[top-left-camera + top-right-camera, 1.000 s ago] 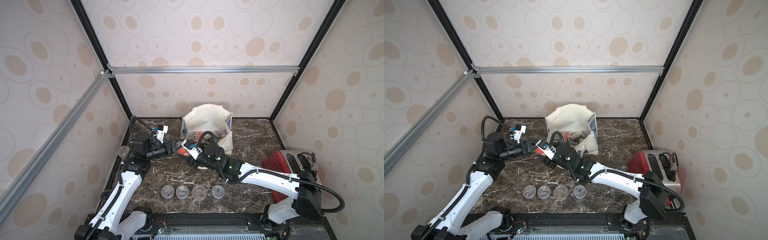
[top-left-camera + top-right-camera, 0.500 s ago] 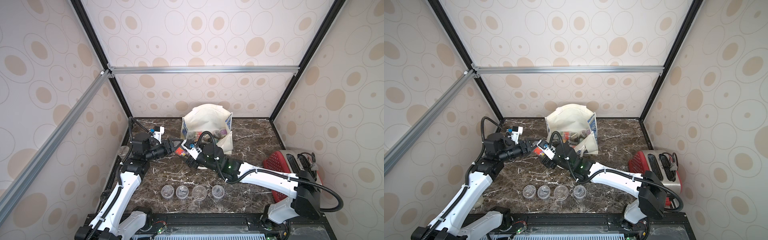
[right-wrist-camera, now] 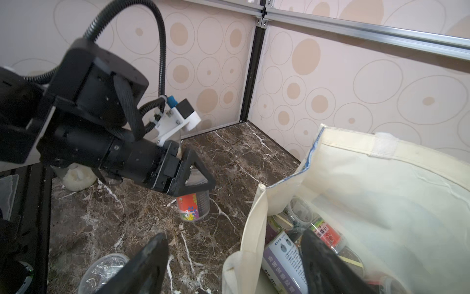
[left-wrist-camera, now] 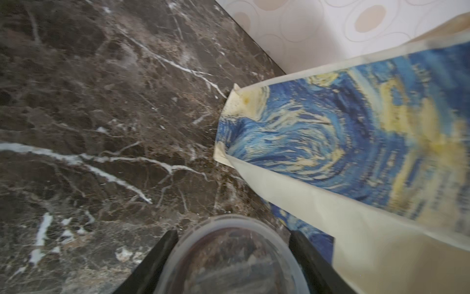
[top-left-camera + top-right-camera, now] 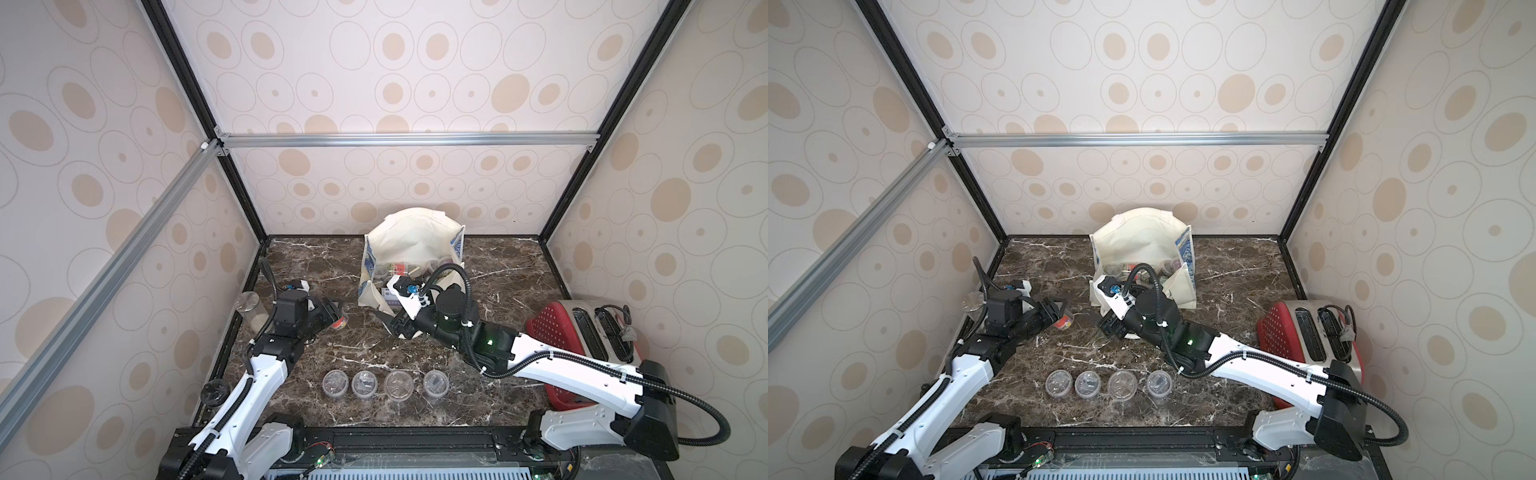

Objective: Take out the seed jars from the canvas bag
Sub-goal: Place the seed jar at the center of the board.

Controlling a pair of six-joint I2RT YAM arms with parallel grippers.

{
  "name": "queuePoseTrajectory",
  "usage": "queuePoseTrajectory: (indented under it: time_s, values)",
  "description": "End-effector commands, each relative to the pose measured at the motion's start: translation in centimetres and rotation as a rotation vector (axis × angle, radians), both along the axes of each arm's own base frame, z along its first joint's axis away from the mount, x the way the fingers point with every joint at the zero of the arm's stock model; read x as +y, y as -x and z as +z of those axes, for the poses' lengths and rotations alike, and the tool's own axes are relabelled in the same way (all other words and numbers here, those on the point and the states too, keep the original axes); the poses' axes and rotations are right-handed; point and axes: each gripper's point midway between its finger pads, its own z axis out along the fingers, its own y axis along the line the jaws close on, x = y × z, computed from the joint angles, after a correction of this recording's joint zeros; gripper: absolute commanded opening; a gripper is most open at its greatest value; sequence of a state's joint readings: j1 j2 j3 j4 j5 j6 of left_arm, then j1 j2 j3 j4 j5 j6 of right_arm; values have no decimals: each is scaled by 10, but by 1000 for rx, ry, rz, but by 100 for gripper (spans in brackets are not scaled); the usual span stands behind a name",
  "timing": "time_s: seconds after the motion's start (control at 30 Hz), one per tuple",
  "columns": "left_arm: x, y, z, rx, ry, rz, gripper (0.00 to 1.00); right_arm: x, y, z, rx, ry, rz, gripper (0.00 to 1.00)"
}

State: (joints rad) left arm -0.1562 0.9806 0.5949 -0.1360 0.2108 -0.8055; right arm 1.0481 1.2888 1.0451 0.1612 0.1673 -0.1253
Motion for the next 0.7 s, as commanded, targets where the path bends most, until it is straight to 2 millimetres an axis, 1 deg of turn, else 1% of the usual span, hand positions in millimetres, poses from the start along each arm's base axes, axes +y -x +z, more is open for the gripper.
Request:
queuePoseTrajectory:
  time_s: [0.0, 0.1, 0.17, 0.27, 0.37, 0.5, 0.57, 0.67]
  values:
    - [19, -11, -5, -72, -32, 115, 64, -13, -4, 2, -11, -10, -68, 84]
    - [17, -7, -25, -49, -73, 135, 64, -19, -9, -1, -25, 6, -104, 85]
    - [12, -6, -33, -44, -121, 125, 65, -21, -13, -4, -25, 16, -133, 85]
    - [7, -5, -37, -54, -206, 104, 65, -25, -19, -5, -15, 12, -182, 86]
    - [4, -1, -42, -72, -252, 102, 69, -27, -24, -6, -5, 5, -215, 87]
    - [-1, 8, -55, -90, -325, 95, 68, -30, -27, -6, 4, -3, -244, 87]
    - [-3, 12, -60, -89, -333, 85, 68, -31, -27, -5, 2, -2, -251, 87]
    - [0, 18, -70, -69, -360, 86, 70, -32, -28, -4, 0, 5, -257, 88]
